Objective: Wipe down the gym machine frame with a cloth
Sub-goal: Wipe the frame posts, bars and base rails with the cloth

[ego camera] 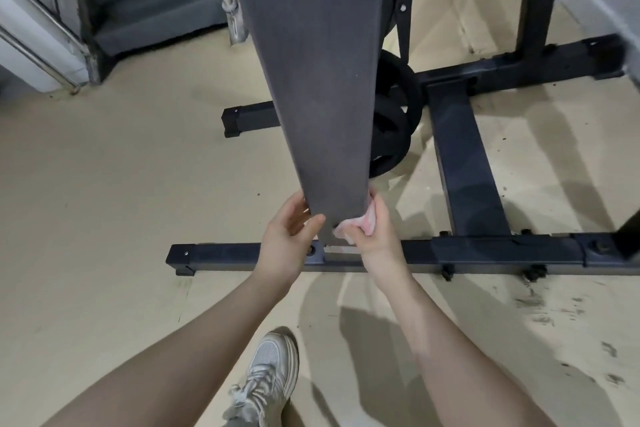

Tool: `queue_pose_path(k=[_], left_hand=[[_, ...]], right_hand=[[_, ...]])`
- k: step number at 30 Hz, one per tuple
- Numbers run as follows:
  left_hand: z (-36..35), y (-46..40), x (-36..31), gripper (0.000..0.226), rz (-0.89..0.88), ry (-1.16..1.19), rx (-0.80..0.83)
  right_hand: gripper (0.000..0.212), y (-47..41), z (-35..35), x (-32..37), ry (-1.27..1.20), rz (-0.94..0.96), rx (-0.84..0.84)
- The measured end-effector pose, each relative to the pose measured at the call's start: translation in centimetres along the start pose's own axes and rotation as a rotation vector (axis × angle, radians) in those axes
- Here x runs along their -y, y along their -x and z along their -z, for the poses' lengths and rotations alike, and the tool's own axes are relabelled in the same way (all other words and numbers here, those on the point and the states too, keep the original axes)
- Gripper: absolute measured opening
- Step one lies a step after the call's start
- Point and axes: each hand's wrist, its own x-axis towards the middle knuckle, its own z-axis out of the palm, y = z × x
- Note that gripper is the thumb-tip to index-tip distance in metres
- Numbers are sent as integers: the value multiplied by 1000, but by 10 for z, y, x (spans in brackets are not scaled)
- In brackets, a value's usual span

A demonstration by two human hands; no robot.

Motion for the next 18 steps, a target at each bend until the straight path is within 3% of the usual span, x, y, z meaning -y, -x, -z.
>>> queue_pose_path(k=[4,8,11,15,18], left_hand=[[4,2,-19,33,109,-51,6],[20,0,-71,66,195,-247,66],[31,4,-129,82,24,-90,-7],[46,12,-206,64,-370,91,-42],[45,13,-258,59,-536,110,9]], right_hand=[[72,4,-8,112,21,234,-44],[71,11,-8,217,109,473,-58],[69,18,-4,258,125,622,-23],[62,23,-9,261,180,526,-42],[48,23,-7,285,129,526,6]])
